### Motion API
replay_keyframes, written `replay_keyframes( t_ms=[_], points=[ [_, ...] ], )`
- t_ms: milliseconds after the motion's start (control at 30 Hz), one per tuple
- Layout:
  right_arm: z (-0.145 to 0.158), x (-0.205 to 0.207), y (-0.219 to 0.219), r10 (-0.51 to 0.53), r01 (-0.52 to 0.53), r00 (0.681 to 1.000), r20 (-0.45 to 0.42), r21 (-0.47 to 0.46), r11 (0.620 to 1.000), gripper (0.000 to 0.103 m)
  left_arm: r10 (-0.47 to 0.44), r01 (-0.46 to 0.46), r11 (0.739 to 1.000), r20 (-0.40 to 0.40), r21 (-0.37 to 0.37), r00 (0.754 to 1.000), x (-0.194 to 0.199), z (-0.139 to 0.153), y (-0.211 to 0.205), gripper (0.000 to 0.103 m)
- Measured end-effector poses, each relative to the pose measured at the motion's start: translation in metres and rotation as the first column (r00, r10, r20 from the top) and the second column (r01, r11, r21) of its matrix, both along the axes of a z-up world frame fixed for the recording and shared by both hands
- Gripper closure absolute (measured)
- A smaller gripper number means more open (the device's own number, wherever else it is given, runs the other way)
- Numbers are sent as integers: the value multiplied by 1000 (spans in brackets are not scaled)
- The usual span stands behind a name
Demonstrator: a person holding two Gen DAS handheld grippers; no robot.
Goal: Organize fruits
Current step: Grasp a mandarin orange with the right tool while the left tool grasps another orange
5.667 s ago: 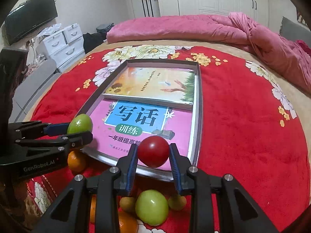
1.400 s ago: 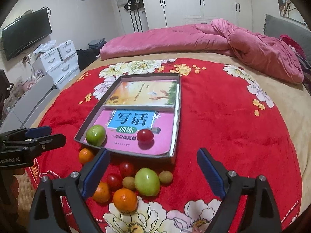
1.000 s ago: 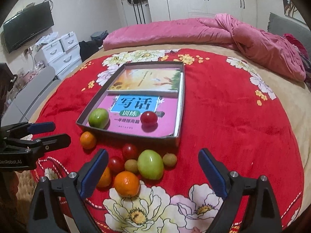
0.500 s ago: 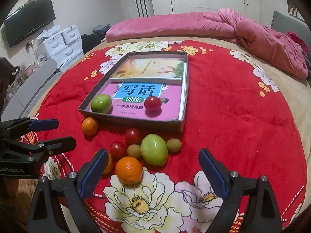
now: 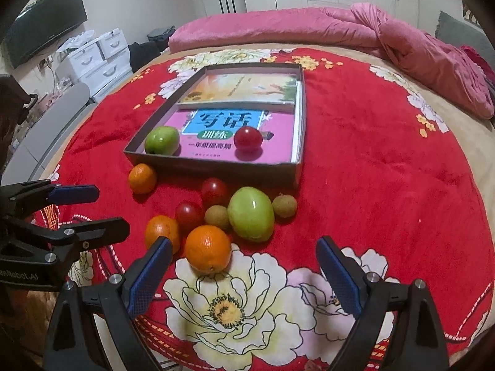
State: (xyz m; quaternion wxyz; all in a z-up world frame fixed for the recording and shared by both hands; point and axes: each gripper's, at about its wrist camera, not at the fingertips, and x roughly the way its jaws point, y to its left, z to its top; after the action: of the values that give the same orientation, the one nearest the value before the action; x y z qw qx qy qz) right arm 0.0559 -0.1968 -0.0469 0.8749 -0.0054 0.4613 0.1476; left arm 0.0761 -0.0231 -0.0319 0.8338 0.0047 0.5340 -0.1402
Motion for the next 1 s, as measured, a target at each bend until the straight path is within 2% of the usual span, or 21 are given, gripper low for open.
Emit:
replay_keyframes(
  t_ms=[400,633,767,1000],
  points=[
    [-28,-3,17,60,-62,997,-41,-52,997,9,-14,10,999,-79,-54,997,6,-19,-3,23],
    [-40,-1,24,88,-91,995,-44,-71,993,25,-21,12,996,-103,-83,994,10,-29,-6,23],
    [-41,-1,27,100,-102,995,-30,-67,993,30,-29,17,995,-117,-96,993,12,-33,-8,34],
    [-44,1,36,145,-145,989,-11,-81,986,38,-39,22,992,-139,-121,990,15,-40,-11,35]
  ],
)
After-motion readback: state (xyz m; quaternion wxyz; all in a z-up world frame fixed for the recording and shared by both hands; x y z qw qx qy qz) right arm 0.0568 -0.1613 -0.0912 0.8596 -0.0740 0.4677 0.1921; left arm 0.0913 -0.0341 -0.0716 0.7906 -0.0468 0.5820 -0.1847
